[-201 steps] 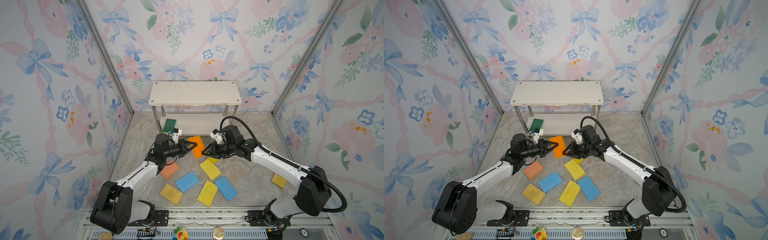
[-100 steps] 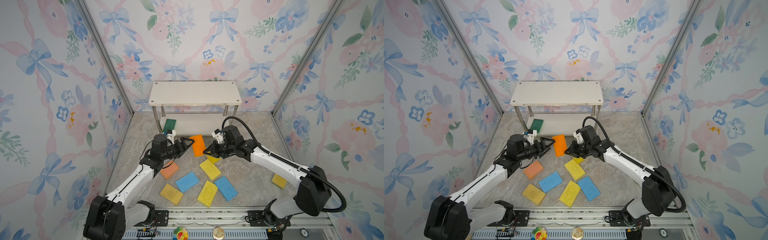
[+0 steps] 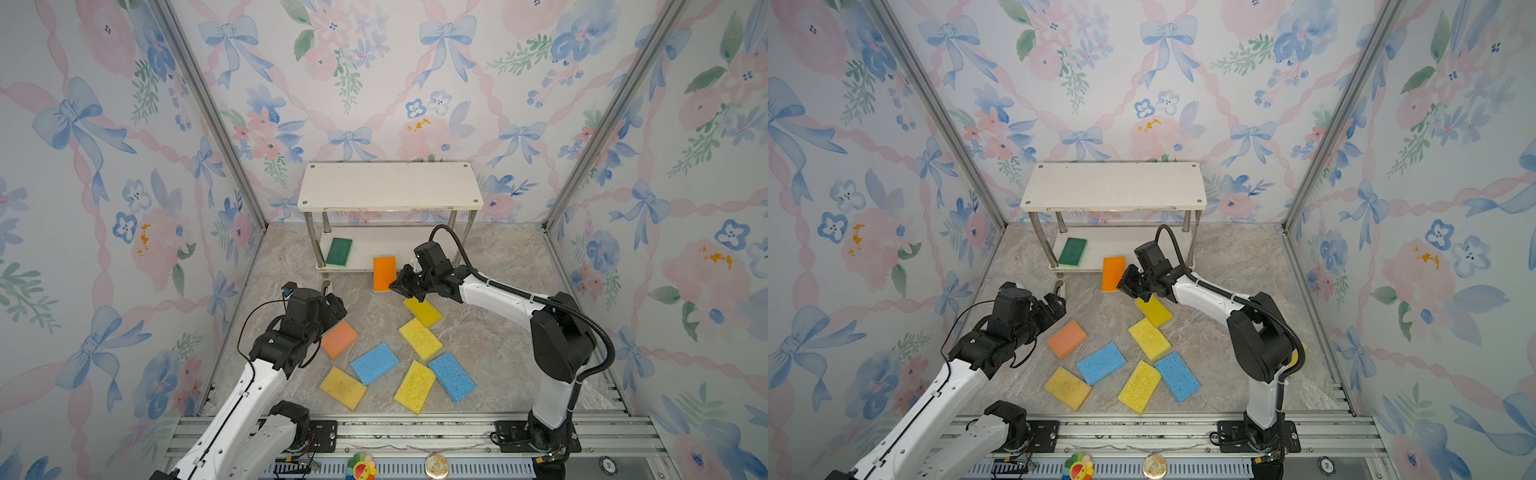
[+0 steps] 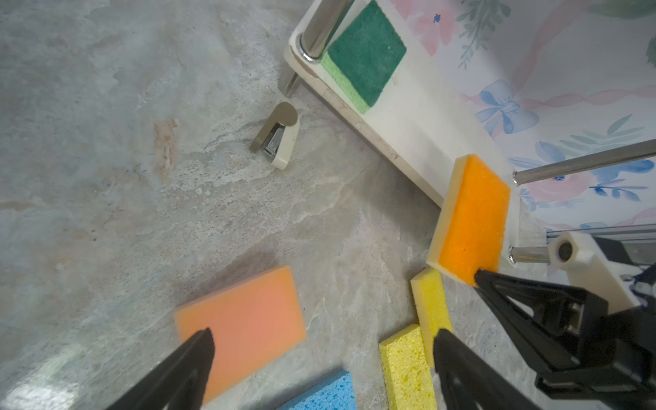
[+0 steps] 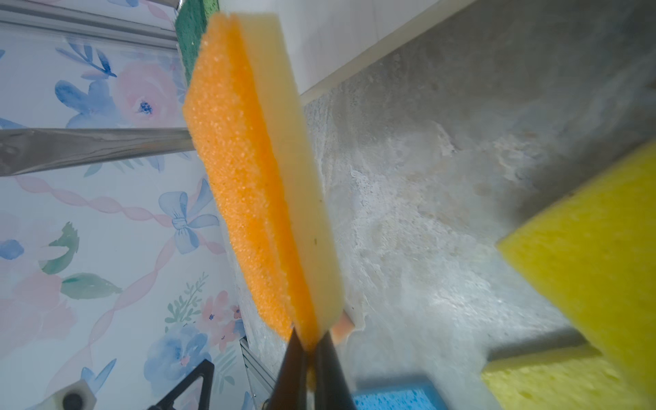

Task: Place and organize the cleaning sponges onto the shelf
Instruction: 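Carry the orange sponge to the lower shelf while the left gripper retracts, then set the orange sponge upright beside the green sponge with the right gripper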

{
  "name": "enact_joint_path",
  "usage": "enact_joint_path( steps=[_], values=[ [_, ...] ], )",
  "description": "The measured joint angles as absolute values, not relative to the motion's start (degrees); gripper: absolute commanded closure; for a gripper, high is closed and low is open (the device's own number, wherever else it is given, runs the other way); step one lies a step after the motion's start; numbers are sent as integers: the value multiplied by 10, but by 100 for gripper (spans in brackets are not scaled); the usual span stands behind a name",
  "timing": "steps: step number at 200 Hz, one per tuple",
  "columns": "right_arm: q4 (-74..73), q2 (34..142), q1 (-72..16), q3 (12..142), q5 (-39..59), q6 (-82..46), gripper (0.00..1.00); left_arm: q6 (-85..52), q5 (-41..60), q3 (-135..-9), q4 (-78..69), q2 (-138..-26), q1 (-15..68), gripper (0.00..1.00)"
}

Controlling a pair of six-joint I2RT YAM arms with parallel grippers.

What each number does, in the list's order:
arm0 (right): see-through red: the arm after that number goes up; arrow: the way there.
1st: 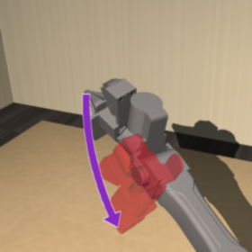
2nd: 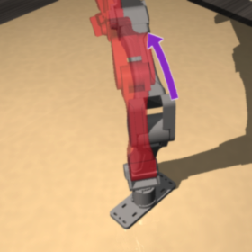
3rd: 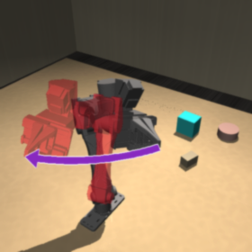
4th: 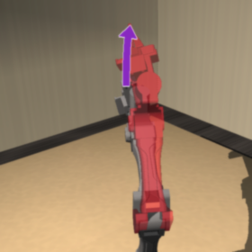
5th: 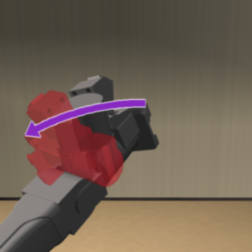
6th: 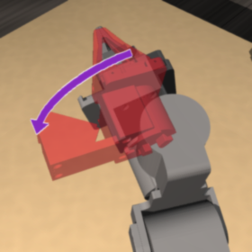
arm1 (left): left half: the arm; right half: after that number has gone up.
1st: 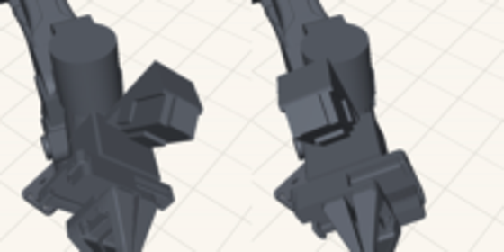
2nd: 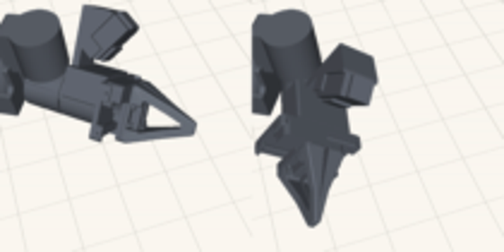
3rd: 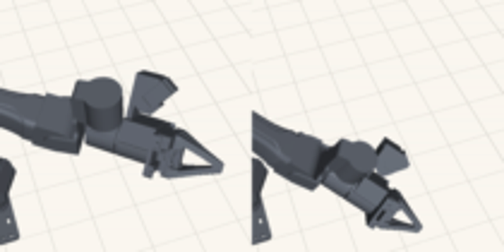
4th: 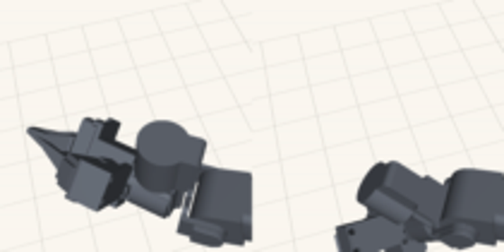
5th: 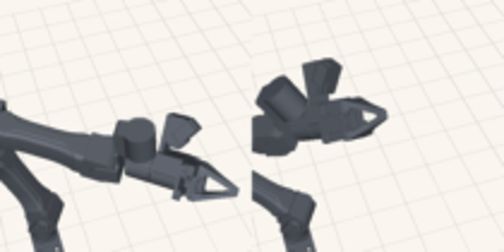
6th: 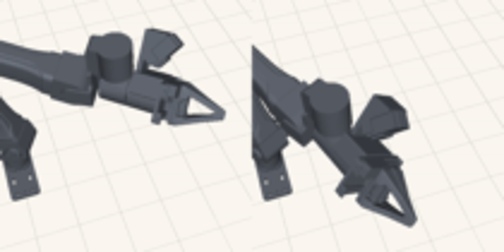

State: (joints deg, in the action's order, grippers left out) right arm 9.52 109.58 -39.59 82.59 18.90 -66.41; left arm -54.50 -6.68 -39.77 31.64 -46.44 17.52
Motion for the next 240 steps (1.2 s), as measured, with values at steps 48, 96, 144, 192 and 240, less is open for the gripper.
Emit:
enact_joint_path(
  steps=[48,96,144,192,240],
  values=[
    [51,1202,-399,948,179,-700,93,-539,-52,-351,362,-410,153,2],
    [36,1297,-399,1046,183,-717,93,-521,-45,-351,378,-399,146,2],
    [46,1350,-401,1118,189,-718,92,-498,-50,-356,398,-398,146,2],
    [63,1361,-407,1153,188,-719,92,-490,-56,-361,404,-392,146,2],
    [71,1361,-409,1153,176,-719,92,-485,-62,-361,404,-392,151,2]
  ],
)
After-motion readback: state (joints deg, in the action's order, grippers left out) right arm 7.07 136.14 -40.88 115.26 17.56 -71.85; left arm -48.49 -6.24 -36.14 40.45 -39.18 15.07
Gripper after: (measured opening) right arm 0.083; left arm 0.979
